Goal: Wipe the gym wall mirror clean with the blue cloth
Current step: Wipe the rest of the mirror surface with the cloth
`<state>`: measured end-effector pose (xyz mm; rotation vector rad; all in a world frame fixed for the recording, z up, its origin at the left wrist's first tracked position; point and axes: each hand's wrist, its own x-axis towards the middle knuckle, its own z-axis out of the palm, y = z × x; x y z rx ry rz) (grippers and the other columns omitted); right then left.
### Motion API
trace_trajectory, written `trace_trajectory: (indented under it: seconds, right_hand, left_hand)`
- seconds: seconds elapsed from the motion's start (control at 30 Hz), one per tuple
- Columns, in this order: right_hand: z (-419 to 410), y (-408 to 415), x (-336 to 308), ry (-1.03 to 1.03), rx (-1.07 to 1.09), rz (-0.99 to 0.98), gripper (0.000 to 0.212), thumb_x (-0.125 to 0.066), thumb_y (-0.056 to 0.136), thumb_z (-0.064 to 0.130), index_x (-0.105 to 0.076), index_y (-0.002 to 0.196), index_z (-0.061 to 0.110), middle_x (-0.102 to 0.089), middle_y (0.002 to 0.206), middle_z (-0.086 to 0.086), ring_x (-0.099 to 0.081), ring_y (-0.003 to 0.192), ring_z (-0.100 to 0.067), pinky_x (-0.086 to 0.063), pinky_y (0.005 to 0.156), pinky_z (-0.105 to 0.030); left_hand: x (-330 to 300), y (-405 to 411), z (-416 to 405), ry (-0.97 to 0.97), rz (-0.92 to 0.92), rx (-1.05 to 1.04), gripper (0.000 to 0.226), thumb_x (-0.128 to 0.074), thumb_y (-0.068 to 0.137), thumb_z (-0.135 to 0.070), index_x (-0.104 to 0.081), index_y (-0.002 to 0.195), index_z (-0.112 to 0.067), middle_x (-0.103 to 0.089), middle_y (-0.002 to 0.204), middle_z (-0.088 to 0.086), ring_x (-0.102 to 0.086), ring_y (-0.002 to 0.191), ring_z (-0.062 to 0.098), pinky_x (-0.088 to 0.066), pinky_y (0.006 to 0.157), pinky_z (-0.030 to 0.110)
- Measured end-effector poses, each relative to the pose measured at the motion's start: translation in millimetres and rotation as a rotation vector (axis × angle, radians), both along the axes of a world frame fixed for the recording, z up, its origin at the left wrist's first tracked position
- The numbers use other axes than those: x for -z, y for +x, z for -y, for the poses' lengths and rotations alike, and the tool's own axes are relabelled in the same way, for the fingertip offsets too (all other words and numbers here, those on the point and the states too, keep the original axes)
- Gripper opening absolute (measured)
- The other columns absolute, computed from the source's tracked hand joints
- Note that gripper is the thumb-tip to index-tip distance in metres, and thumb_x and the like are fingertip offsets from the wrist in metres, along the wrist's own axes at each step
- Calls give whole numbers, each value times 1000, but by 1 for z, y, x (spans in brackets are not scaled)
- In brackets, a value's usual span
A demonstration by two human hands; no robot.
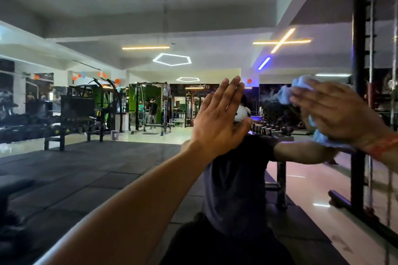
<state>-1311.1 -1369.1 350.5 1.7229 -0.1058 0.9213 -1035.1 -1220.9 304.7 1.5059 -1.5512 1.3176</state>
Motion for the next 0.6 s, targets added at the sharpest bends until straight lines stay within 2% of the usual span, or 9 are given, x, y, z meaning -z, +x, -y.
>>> trace_trajectory:
  seconds: [0.07, 0.17, 0.2, 0.27, 0.33, 0.43, 0.5, 0.57, 0.6]
  right_hand:
    - [9, -15, -25, 132, -34, 216, 55, -30, 98, 17, -51, 147, 3, -48, 154, -17, -43, 144, -39, -40, 112, -58]
    - [-4, 24, -63, 420, -196, 765, 61, -34, 87, 16, -56, 142, 6, -57, 146, -17, -49, 136, -39, -41, 111, -51]
    - [-14, 41, -65, 462, -211, 863, 60, -36, 87, 18, -55, 143, 8, -57, 146, -16, -49, 136, -38, -42, 109, -51]
    - [-25, 59, -45, 451, -242, 800, 57, -40, 90, 17, -54, 144, 8, -55, 148, -14, -44, 142, -35, -39, 107, -49]
    - [-19, 50, -2, 336, -266, 497, 52, -43, 93, 12, -57, 143, 5, -53, 152, -12, -42, 146, -33, -38, 106, -49]
    - [-3, 3, 59, 113, -122, 88, 48, -42, 100, 15, -54, 146, 6, -46, 156, -10, -40, 148, -33, -36, 109, -50]
    - [7, -29, 52, 28, -14, -56, 49, -42, 101, 17, -51, 148, 7, -43, 158, -11, -38, 148, -33, -37, 110, -50]
    - [17, -47, 18, 86, 13, 72, 53, -40, 99, 15, -44, 152, 8, -42, 159, -12, -36, 149, -35, -39, 114, -53]
    - [17, -49, -3, 207, -42, 268, 55, -37, 97, 15, -42, 152, 8, -43, 158, -13, -38, 148, -37, -39, 114, -56]
  left_hand:
    - [-1, -3, -2, 3, 2, -17, 80, -37, 100, -60, -14, 164, -18, -4, 173, -1, -2, 159, 18, -11, 126, 41]
    - [-2, -5, -4, -13, 8, -56, 83, -40, 98, -61, -16, 163, -15, -10, 172, 2, -8, 158, 20, -11, 124, 39]
    - [-4, -6, -4, -22, 7, -68, 83, -40, 98, -61, -17, 163, -15, -11, 172, 2, -10, 157, 20, -11, 124, 38]
    - [-6, -8, -4, -18, 1, -71, 84, -39, 97, -62, -18, 163, -15, -13, 171, 2, -12, 157, 21, -13, 123, 40]
    - [-6, -9, -4, -3, -2, -76, 84, -39, 98, -62, -17, 163, -15, -12, 171, 2, -12, 157, 22, -17, 124, 44]
    - [-6, -16, -7, -14, -31, -64, 85, -46, 95, -58, -21, 162, -12, -17, 170, 6, -17, 156, 26, -21, 123, 48]
    - [-9, -22, -8, -10, -16, -69, 84, -45, 93, -54, -22, 162, -12, -19, 169, 8, -18, 155, 27, -22, 123, 49]
    - [-14, -32, -5, 30, 95, -73, 78, -40, 96, -50, -19, 163, -15, -17, 170, 4, -16, 157, 23, -24, 123, 49]
    - [-17, -38, -1, 57, 162, -64, 75, -38, 98, -49, -20, 163, -17, -17, 171, 2, -15, 157, 22, -24, 123, 48]
